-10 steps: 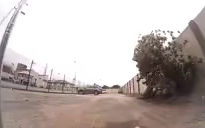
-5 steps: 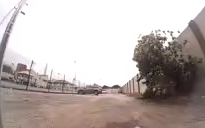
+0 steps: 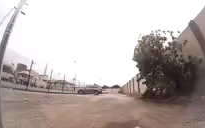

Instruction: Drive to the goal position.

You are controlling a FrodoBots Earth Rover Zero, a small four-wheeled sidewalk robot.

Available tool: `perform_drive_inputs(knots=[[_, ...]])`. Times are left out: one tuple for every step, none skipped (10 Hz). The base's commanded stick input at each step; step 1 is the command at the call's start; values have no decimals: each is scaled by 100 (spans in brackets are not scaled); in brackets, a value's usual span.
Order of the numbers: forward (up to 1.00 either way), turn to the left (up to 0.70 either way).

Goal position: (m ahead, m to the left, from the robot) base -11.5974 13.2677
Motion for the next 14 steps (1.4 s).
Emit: perform_drive_inputs(knots=[[5, 5], [5, 5], [7, 4], [13, 1], [45, 2], [50, 2], [50, 2], [50, 2], [50, 2], [50, 2], [50, 2], [40, 2], [26, 1], [10, 4]])
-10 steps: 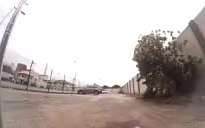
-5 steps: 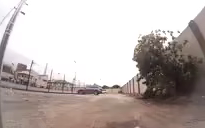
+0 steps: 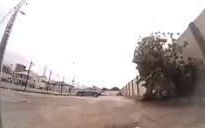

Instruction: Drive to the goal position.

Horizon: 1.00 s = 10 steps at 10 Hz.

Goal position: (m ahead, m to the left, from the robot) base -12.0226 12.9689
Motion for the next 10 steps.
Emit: perform_drive_inputs(knots=[[5, 39], [5, 43], [5, 47], [5, 50], [5, 50], [5, 50], [5, 50], [5, 50], [5, 50], [5, 50]])
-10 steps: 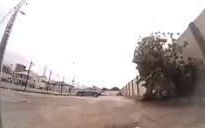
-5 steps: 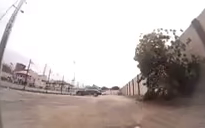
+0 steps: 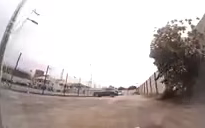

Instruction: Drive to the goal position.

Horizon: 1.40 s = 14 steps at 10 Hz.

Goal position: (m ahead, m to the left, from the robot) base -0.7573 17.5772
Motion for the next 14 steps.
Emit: perform_drive_inputs(knots=[[5, 50], [5, 50], [5, 50], [5, 50], [5, 50], [5, 50], [5, 50], [5, 50], [5, 50], [5, 50], [5, 50], [5, 50], [5, 50], [5, 50]])
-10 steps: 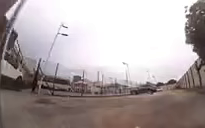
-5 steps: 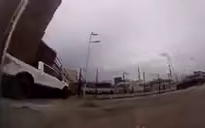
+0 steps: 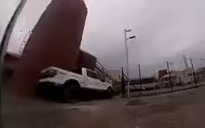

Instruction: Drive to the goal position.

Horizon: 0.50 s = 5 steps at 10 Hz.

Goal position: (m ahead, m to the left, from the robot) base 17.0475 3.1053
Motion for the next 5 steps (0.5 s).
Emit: perform_drive_inputs(knots=[[5, 50], [5, 50], [5, 50], [5, 50], [5, 50]])
